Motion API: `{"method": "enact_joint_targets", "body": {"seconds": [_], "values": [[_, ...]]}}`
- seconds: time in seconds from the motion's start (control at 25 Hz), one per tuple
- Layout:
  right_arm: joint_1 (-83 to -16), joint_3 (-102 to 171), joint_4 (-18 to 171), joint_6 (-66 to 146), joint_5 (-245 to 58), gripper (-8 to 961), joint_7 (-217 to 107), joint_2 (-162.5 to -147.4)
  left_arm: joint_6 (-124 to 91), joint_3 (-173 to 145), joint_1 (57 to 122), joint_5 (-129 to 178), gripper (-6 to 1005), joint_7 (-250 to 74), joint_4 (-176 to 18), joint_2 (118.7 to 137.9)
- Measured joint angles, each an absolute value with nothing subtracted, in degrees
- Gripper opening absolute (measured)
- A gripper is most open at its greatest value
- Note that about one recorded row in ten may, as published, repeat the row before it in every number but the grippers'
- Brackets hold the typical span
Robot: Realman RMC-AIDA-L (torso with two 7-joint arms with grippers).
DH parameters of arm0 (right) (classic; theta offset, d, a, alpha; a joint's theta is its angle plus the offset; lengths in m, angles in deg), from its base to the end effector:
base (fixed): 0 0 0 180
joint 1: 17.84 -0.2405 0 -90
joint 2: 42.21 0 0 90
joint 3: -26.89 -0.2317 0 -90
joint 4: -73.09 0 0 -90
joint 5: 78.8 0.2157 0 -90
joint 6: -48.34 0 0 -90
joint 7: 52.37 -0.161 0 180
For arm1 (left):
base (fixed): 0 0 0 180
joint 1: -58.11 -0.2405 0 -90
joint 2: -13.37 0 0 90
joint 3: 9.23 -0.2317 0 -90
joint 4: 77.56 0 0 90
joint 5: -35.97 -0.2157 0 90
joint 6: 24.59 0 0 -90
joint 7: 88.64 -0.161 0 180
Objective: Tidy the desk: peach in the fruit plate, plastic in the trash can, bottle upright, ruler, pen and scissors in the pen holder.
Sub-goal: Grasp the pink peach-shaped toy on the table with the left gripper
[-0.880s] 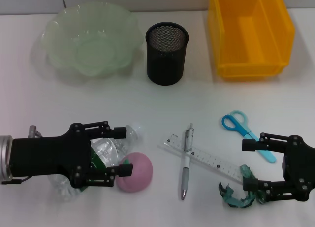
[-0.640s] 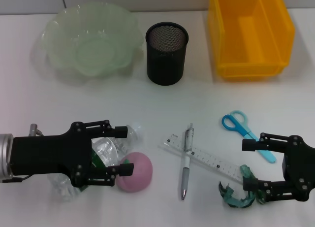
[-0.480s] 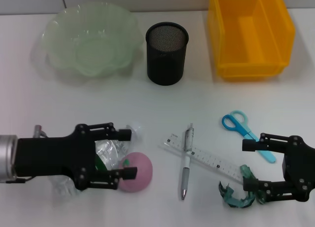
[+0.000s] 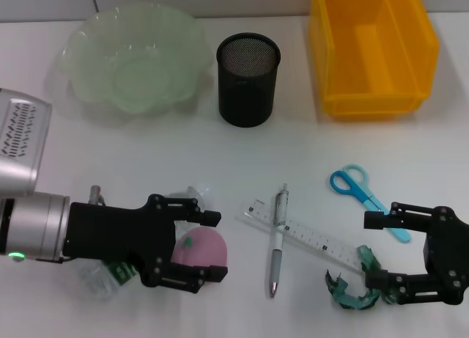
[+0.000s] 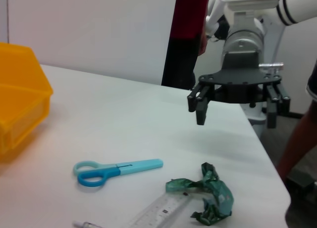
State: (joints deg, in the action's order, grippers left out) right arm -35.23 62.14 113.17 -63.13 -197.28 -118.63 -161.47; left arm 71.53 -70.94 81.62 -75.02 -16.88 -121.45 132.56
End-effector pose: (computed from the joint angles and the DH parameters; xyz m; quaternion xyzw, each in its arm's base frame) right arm 0.2731 0.2262 0.0128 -0.9411 0.1628 0.2925 0.0475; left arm -0.2313 0.2704 -0.0367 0.9794 0.0869 0.1821 0.0130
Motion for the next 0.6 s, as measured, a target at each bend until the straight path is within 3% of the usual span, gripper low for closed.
{"method": "enact_joint_targets", "body": {"seconds": [0.6], "values": [[-35.0, 62.2, 112.2, -63.1, -197.3, 819, -117.6, -161.47, 64.4, -78.5, 82.1, -75.2, 718, -17.3, -122.1, 132.24]]}}
